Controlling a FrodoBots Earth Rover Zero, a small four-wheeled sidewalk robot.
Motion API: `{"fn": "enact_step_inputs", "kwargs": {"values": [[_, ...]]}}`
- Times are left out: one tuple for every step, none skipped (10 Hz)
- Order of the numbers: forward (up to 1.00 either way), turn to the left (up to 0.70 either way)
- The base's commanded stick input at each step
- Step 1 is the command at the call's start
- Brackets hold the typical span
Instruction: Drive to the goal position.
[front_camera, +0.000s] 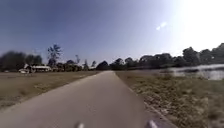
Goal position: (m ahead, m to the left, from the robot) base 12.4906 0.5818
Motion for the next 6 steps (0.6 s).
{"fn": "enact_step_inputs", "kwargs": {"values": [[1.00,0.02],[1.00,0.03],[1.00,0.03],[1.00,0.03],[1.00,0.04],[1.00,0.21]]}}
